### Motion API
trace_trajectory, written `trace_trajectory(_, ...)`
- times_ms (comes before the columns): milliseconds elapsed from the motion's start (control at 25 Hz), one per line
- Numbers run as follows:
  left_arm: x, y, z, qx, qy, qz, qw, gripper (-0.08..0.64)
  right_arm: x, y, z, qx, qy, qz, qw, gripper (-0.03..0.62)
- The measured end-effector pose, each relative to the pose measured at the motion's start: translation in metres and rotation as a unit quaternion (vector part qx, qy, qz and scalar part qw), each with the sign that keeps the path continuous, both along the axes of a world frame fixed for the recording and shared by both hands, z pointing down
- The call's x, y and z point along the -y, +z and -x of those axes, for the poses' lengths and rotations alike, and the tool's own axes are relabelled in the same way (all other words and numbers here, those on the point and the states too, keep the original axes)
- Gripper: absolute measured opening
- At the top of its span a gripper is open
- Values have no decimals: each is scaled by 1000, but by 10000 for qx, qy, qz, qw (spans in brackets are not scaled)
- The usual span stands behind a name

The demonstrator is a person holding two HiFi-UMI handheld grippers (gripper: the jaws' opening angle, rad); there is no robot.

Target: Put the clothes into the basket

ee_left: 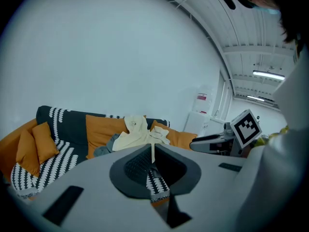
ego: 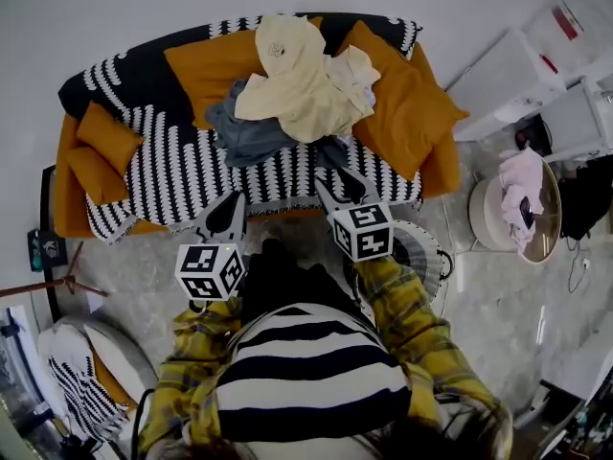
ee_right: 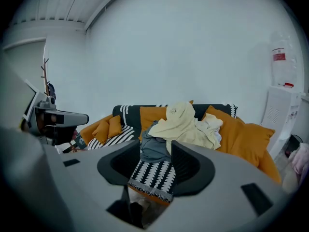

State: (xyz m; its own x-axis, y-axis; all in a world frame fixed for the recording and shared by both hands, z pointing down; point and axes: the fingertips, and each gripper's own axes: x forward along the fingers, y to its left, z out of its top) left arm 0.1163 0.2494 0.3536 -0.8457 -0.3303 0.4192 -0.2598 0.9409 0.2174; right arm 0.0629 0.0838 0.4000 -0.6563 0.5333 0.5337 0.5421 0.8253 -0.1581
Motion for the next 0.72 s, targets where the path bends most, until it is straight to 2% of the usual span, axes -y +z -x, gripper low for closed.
trace_trajectory(400, -1, 26, 91, -235, 399, -7, 9989, 31, -21, 15, 73, -142, 142, -56, 9998, 196)
trace_trajectory(720, -22, 61, 168, -547, 529, 6, 9971, 31, -40, 55, 150, -444, 319, -11, 9985, 204)
